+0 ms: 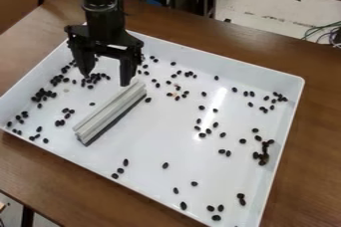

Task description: Sweep into pile

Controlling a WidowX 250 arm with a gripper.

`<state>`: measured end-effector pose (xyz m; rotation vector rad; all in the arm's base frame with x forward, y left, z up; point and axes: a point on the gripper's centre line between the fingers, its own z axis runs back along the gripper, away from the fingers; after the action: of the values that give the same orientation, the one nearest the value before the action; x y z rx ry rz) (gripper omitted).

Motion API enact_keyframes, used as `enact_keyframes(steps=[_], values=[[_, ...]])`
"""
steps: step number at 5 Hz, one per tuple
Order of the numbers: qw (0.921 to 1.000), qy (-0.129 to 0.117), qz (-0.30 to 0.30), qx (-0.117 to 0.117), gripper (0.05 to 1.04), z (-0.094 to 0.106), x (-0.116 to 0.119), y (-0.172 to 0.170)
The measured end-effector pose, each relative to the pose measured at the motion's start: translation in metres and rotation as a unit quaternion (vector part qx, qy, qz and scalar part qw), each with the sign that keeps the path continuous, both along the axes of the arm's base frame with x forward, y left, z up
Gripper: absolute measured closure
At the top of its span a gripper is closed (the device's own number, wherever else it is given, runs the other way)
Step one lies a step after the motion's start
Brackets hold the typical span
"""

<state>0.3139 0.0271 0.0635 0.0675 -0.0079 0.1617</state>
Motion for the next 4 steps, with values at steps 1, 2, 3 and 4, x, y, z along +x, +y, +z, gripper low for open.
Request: enact_keyframes(steps=[1,2,3,4], values=[[0.9999,0.014,0.001,-0.002,0.084,-0.008,-0.004,-0.001],[0.9969,0.034,-0.067,-0.022,0.084,-0.017,-0.013,-0.007],[0.9868,0.054,-0.15,-0.027,0.084,-0.024,-0.023,-0.008],[0.9811,0.052,-0.185,-0.023,0.084,-0.034,-0.03,-0.007]])
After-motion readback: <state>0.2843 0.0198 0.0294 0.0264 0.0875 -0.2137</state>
